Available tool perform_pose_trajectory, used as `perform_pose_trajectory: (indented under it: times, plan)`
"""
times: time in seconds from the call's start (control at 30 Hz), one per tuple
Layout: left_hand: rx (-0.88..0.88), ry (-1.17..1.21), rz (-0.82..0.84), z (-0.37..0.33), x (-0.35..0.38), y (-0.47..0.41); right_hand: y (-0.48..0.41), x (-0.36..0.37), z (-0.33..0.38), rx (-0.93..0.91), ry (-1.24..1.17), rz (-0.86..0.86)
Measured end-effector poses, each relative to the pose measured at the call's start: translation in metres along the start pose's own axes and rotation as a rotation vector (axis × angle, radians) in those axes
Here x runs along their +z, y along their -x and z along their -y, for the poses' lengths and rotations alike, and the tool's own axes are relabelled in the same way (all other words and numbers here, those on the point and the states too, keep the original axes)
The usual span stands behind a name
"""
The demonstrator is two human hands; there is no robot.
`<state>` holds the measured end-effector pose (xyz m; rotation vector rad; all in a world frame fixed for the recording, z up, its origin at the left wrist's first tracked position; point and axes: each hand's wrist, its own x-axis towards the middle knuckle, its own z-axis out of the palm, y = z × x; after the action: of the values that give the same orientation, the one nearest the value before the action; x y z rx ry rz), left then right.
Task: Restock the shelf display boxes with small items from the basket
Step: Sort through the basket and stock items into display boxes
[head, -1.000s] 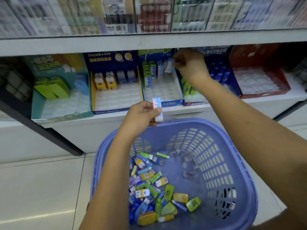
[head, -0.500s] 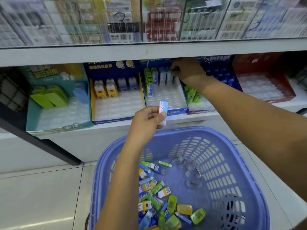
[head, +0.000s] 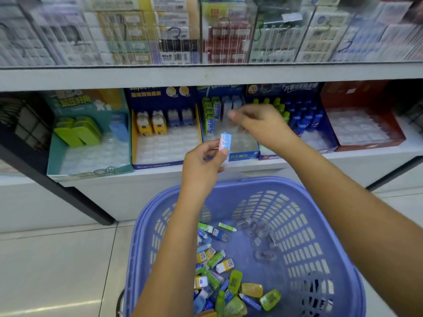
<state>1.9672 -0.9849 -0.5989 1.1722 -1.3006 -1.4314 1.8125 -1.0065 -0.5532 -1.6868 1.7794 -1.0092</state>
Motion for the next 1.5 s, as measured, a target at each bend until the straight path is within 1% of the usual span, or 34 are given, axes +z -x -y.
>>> perform_pose_trajectory:
  times: [0.03,0.07,0.13,0.23,0.27,0.3,0.37,0.43,0.47,0.53,0.63,0.67,0.83,0.97,1.03,1.1,1.17,1.27,1.37,1.43,1.47,1.5]
  plan:
    - [0.035,-0.022,-0.01,0.0,0.0,0.0,0.016,0.0,0.004,0.041,-0.183,0.087]
    - [0.073,-0.056,-0.013,-0.001,-0.001,0.001,0.03,0.001,0.005,0.058,-0.281,0.143]
    - [0.141,-0.128,0.011,-0.001,-0.002,0.002,0.047,0.005,0.0,0.061,-0.368,0.138]
    - [0.22,-0.198,0.027,-0.001,-0.001,0.005,0.046,0.005,-0.007,0.051,-0.352,0.0]
    - [0.262,-0.308,0.011,0.001,0.0,0.005,0.041,0.004,-0.01,0.055,-0.326,-0.065]
    - [0.309,-0.486,0.002,0.004,0.002,0.004,0.033,0.002,-0.013,0.062,-0.296,-0.147]
    - [0.374,-0.826,0.053,0.011,0.005,0.002,0.014,-0.003,-0.02,0.071,-0.229,-0.331]
    - [0.393,-0.987,0.151,0.019,0.01,0.002,-0.008,-0.008,-0.025,0.041,-0.155,-0.446]
    - [0.386,-1.016,0.179,0.022,0.012,0.003,-0.02,-0.008,-0.027,0.019,-0.102,-0.46]
    - [0.375,-1.016,0.178,0.026,0.015,0.003,-0.043,-0.006,-0.029,0.004,0.013,-0.419]
    - [0.384,-1.002,0.146,0.024,0.014,-0.001,-0.067,0.0,-0.035,-0.015,0.236,-0.243]
    - [0.378,-0.994,0.142,0.023,0.014,-0.002,-0.071,0.002,-0.036,-0.027,0.267,-0.206]
    - [0.349,-0.963,0.122,0.021,0.013,-0.003,-0.075,0.002,-0.033,-0.046,0.112,-0.142]
    - [0.355,-0.949,0.105,0.021,0.013,-0.004,-0.078,0.0,-0.031,-0.049,0.23,-0.04]
    - [0.357,-0.956,0.103,0.022,0.014,-0.005,-0.079,-0.001,-0.031,-0.097,0.349,-0.014]
    - [0.364,-0.96,0.101,0.022,0.014,-0.006,-0.078,0.0,-0.031,-0.144,0.549,0.034]
    - [0.372,-0.956,0.101,0.022,0.014,-0.006,-0.079,0.002,-0.03,-0.139,0.684,0.057]
    - [0.391,-0.911,0.098,0.02,0.013,-0.005,-0.083,0.003,-0.025,-0.049,0.712,0.067]
    - [0.457,-0.709,-0.024,0.012,0.007,0.004,-0.069,-0.001,-0.014,-0.003,0.68,0.102]
    - [0.455,-0.654,-0.069,0.009,0.002,0.009,-0.041,-0.003,-0.008,-0.086,0.605,0.043]
    - [0.411,-0.676,-0.045,0.01,-0.001,0.01,-0.024,-0.003,-0.008,-0.119,0.538,0.023]
    - [0.339,-0.745,0.01,0.014,-0.003,0.009,-0.005,-0.001,-0.01,-0.135,0.476,0.041]
